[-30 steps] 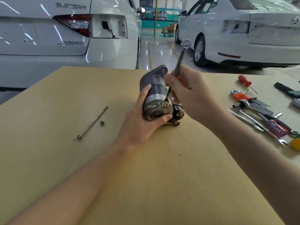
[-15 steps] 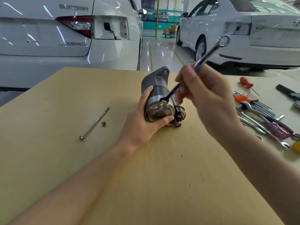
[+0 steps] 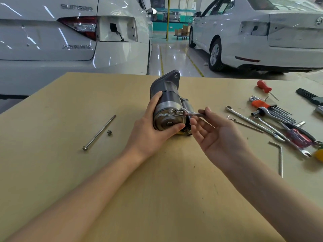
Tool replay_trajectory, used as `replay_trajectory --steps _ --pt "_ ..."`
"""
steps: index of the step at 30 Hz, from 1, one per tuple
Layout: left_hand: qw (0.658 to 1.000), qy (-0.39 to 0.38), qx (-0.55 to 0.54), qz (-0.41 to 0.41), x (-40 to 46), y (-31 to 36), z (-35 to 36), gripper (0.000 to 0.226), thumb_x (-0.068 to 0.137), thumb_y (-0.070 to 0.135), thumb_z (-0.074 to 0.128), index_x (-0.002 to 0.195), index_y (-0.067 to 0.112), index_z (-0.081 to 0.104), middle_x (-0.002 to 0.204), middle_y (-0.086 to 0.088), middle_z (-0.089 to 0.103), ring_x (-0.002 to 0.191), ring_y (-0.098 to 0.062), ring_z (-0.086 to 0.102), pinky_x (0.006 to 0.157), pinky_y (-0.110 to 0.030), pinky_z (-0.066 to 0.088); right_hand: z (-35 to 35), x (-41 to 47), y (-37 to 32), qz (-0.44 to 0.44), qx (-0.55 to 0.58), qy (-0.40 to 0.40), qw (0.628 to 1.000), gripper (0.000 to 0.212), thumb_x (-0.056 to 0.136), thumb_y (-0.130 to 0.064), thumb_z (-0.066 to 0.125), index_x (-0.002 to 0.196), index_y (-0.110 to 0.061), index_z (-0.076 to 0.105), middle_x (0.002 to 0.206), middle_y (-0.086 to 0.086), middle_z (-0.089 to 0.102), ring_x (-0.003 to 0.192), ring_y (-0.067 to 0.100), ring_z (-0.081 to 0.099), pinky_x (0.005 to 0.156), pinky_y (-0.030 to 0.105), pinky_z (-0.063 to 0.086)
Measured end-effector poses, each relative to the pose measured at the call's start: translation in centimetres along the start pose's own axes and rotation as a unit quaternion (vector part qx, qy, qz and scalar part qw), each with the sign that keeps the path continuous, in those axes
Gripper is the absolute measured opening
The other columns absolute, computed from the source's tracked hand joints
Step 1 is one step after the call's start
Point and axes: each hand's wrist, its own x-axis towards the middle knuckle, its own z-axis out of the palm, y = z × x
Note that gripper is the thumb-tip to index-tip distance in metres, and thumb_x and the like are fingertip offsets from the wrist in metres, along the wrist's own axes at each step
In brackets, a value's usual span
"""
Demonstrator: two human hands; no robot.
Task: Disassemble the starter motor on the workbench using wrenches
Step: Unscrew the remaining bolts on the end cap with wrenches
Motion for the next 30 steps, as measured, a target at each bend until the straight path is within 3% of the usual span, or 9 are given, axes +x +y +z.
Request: replay_trajectory --steps 4,14,18,21,23,25,28,30 --pt "1.0 0.003 0.001 0.003 0.0 0.0 0.0 0.095 0.064 0.048 0.082 0.144 0.044 0.031 0.108 0.024 0.06 0.098 0.014 0.058 0.082 -0.002 0.042 -0.1 0.1 0.1 -0.002 0.0 0.008 1.0 0.019 0.095 -0.014 0.053 0.081 -0.003 0.059 0.063 0.012 0.067 0.054 0.017 0.067 0.051 0.022 0.056" --pt "1.0 -0.002 -0.001 0.002 -0.1 0.0 -0.1 0.094 0.066 0.048 0.082 0.144 0.045 0.03 0.104 0.035 0.055 0.097 0.018 0.057 0.081 -0.001 0.042 -0.1 0.0 0.4 -0.024 0.005 -0.007 1.0 0.014 0.094 -0.013 0.055 0.09 0.0 0.06 0.074 0.018 0.07 0.067 0.022 0.072 0.057 0.023 0.057" --pt "1.0 -0.008 -0.013 -0.004 -0.2 0.1 0.0 0.094 0.067 0.048 0.082 0.144 0.046 0.029 0.104 0.035 0.056 0.095 0.016 0.058 0.081 -0.002 0.043 0.1 0.2 0.0 -0.099 -0.095 -0.022 0.99 0.016 0.095 -0.015 0.055 0.093 0.001 0.059 0.073 0.017 0.07 0.068 0.024 0.071 0.06 0.025 0.057" --pt "1.0 -0.01 -0.023 -0.016 -0.3 0.1 0.0 0.092 0.068 0.045 0.083 0.143 0.05 0.029 0.104 0.034 0.059 0.095 0.015 0.059 0.078 0.0 0.042 1.5 0.5 -1.2 -0.221 -0.314 -0.034 0.923 0.014 0.095 -0.016 0.056 0.087 -0.006 0.061 0.064 0.008 0.066 0.056 0.02 0.066 0.053 0.026 0.054" --pt "0.999 -0.008 -0.023 -0.023 -0.3 0.1 0.1 0.091 0.068 0.042 0.083 0.141 0.053 0.03 0.103 0.035 0.059 0.095 0.016 0.058 0.077 0.002 0.039 3.2 0.8 -1.7 -0.288 -0.449 -0.063 0.843 0.013 0.094 -0.017 0.059 0.083 -0.01 0.062 0.06 0.009 0.06 0.049 0.019 0.058 0.049 0.035 0.052" --pt "1.0 -0.006 -0.015 -0.021 -0.2 0.0 0.1 0.089 0.069 0.04 0.084 0.139 0.052 0.031 0.102 0.034 0.06 0.094 0.018 0.058 0.077 0.002 0.039 4.9 1.3 -1.6 -0.328 -0.552 -0.096 0.76 0.013 0.09 -0.022 0.064 0.08 -0.014 0.064 0.06 0.011 0.056 0.051 0.019 0.052 0.055 0.043 0.049" --pt "1.0 -0.009 -0.011 -0.022 0.0 0.0 0.0 0.091 0.068 0.041 0.083 0.144 0.041 0.032 0.106 0.022 0.066 0.095 0.012 0.061 0.083 -0.007 0.046 6.5 1.8 -1.3 -0.347 -0.675 -0.105 0.643 0.019 0.088 -0.031 0.065 0.074 -0.019 0.062 0.06 0.005 0.054 0.053 0.011 0.046 0.055 0.03 0.039" --pt "1.0 -0.012 -0.013 -0.02 0.0 0.0 0.0 0.092 0.068 0.041 0.084 0.144 0.04 0.032 0.108 0.02 0.067 0.095 0.011 0.061 0.085 -0.008 0.046 6.6 1.7 -1.4 -0.354 -0.684 -0.105 0.629 0.024 0.09 -0.031 0.063 0.073 -0.014 0.062 0.061 0.007 0.054 0.053 0.013 0.047 0.055 0.03 0.04"
